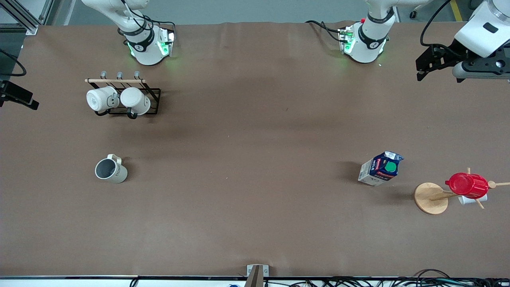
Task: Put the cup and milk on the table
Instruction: 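Reach the left gripper down to the blue milk carton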
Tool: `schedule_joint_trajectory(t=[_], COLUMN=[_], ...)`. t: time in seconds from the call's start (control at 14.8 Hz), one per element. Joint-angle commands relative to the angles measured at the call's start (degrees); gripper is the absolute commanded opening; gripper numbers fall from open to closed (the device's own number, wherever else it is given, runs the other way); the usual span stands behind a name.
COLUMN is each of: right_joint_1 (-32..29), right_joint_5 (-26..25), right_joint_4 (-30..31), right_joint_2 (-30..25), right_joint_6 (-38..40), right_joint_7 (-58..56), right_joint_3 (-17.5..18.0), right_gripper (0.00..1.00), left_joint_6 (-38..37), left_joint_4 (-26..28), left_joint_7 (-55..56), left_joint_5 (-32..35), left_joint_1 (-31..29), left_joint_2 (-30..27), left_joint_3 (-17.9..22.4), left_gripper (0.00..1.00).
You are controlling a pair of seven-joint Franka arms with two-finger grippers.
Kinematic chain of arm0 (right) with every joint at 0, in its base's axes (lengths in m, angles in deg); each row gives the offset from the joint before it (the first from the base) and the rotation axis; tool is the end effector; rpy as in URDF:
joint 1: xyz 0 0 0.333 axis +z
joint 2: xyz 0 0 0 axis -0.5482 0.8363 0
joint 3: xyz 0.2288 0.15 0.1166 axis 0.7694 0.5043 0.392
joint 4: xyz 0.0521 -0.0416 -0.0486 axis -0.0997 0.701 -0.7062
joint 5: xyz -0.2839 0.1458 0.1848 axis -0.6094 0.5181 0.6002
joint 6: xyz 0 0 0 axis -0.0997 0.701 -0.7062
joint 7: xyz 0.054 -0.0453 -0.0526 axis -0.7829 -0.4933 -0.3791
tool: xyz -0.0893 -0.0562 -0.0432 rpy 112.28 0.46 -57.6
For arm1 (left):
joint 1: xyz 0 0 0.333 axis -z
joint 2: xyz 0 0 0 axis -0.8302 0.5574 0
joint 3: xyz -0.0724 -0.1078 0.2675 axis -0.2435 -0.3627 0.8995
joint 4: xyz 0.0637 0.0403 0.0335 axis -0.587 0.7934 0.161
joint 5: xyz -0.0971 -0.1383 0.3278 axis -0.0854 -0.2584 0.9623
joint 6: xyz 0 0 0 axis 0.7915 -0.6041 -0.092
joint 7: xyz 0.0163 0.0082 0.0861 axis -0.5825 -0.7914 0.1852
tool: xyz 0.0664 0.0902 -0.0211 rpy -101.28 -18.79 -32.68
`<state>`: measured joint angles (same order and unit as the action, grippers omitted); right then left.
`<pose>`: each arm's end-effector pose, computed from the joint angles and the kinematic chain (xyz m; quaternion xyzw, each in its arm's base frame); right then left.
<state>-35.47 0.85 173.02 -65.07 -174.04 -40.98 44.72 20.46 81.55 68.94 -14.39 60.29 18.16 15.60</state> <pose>0.5250 -0.0678 0.6151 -0.9983 0.0555 0.0175 0.0072 0.4731 -0.0844 0.6358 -0.9981 0.0567 0.0010 0.0258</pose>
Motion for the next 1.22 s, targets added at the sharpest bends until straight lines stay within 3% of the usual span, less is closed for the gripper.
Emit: schedule_joint_trajectory(t=[0.0, 0.27, 0.68, 0.95, 1.15], right_joint_1=[-0.50, -0.50, -1.02, -2.95, -4.89], right_joint_5=[0.90, 0.82, 0.82, 2.83, 3.98], right_joint_4=[-0.40, -0.41, -0.41, 1.08, 7.21], right_joint_2=[-0.35, -0.35, 0.52, 7.09, 12.64], right_joint_6=[0.36, 0.36, -1.47, -9.37, -20.69], right_joint_7=[0.08, -0.45, -0.45, -5.27, -11.16], right_joint_3=[0.23, 0.23, 0.15, -0.03, -0.03], right_gripper=[1.00, 1.00, 1.00, 1.00, 1.00], left_joint_6=[0.42, 1.91, 21.39, 28.35, 31.70], left_joint_4=[-0.45, -2.20, 8.24, 9.66, 9.22], left_joint_7=[-1.07, -1.95, -7.04, -9.86, -13.10], left_joint_5=[-0.62, -0.79, -0.27, -0.01, 0.08], left_joint_1=[-0.12, -0.38, -2.14, -1.71, -1.79], left_joint_2=[0.35, 5.61, 11.86, 18.53, 22.23], left_joint_3=[0.23, 0.23, 0.23, 0.05, -0.04], left_gripper=[1.00, 1.00, 1.00, 1.00, 1.00])
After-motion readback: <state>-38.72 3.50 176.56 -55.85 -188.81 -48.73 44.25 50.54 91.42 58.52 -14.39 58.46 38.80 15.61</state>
